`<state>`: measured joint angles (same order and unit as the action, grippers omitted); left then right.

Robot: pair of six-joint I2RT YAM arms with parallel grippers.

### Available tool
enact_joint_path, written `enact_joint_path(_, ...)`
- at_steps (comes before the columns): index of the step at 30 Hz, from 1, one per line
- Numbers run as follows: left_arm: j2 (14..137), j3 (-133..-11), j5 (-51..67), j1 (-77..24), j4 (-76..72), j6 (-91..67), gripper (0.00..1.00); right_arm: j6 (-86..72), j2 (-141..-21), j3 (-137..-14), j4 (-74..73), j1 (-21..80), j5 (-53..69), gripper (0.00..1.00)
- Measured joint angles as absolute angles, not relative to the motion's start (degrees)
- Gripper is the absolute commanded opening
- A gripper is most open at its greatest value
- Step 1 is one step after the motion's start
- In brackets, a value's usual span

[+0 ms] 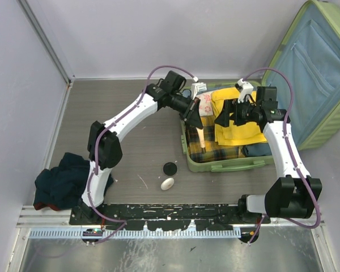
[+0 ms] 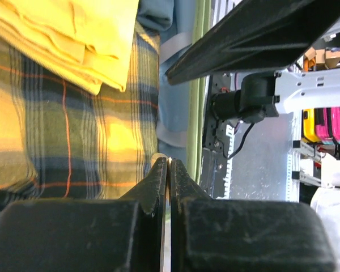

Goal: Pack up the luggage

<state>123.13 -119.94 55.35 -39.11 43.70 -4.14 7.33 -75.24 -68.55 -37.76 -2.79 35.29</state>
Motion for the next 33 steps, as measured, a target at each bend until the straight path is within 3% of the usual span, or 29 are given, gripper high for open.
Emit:
enact_joint_path(7,129.91,-127.72,54.70,-40.99,38.48,-10.15,0.01,6.68,-75.22,-68.42,-37.74,-6.11,35.05,0.88)
enact_joint_path(12,139.44,-140.86,50.89,-41.12,39.77,-9.41,0.44,5.87,-75.09,-68.23,-37.71,-7.75,34.87,0.88)
enact_joint_path(16,140.29,-141.49,43.38,-40.80,41.93,-6.85,0.65,5.69,-74.48,-67.96,-37.74,-7.79,34.79,0.88)
enact_joint_path(23,137.91,-140.20,37.50,-39.44,41.85,-3.05,0.70,5.65,-74.24,-67.59,-37.71,-7.77,34.87,0.86)
enact_joint_path(28,125.64,-122.28,40.42,-35.88,38.48,-1.08,0.72,7.60,-74.22,-67.55,-37.93,-6.50,34.39,0.82)
enact_joint_path(33,109.51,-101.03,45.34,-31.40,32.58,2.11,0.72,12.05,-72.55,-65.54,-37.82,2.13,30.74,0.66)
